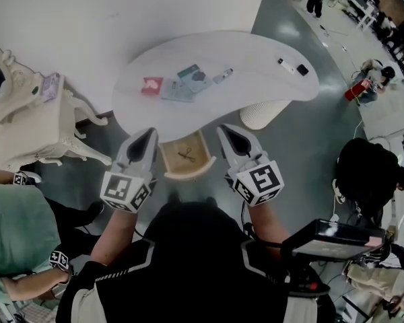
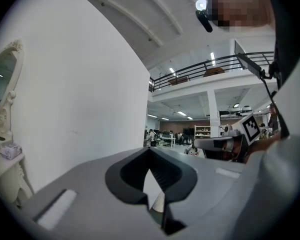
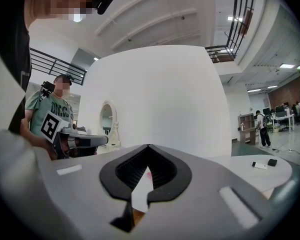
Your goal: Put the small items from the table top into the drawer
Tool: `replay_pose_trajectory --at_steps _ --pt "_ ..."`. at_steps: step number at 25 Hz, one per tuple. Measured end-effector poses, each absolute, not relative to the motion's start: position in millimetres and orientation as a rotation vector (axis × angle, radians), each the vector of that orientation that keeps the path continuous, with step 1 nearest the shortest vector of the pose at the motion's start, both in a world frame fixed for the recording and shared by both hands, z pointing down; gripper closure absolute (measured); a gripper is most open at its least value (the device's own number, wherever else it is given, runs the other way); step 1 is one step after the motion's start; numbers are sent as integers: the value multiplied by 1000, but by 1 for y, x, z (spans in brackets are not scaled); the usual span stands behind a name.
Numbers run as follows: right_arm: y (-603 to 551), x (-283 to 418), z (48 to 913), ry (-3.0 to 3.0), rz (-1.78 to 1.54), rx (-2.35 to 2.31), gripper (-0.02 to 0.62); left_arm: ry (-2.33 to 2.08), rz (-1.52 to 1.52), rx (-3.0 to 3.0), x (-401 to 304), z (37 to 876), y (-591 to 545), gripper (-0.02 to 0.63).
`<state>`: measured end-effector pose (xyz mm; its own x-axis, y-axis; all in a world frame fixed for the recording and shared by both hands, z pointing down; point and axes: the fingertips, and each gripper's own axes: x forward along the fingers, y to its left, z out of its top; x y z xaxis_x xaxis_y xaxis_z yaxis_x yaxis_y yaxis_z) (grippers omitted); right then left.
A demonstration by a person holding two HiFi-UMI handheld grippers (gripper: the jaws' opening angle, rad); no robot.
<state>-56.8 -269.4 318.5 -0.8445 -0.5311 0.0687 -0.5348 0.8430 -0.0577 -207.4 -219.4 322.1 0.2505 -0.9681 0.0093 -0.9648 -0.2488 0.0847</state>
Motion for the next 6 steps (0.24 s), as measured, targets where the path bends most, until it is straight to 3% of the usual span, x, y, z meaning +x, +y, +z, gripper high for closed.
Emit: replay_pose_trajectory --at_steps 6 --pt "-271 -57 318 -2970 112 854 595 -1871 -55 2417 -209 326 -219 607"
